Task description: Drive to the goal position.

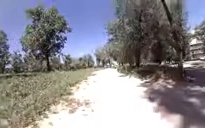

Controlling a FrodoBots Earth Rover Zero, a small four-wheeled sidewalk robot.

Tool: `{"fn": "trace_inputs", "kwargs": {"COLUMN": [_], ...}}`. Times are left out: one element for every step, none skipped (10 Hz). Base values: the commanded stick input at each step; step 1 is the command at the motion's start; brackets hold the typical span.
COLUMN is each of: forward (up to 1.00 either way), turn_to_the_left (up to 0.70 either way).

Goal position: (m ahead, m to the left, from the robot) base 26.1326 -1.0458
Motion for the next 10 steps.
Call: {"fn": "trace_inputs", "kwargs": {"forward": [-0.78,-0.85,-0.85,-0.85,-0.85,-0.85,-0.85,-0.85,-0.85,-0.85], "turn_to_the_left": [0.0,0.0,0.0,0.0,0.0,0.0,0.0,0.0,0.0,0.0]}}
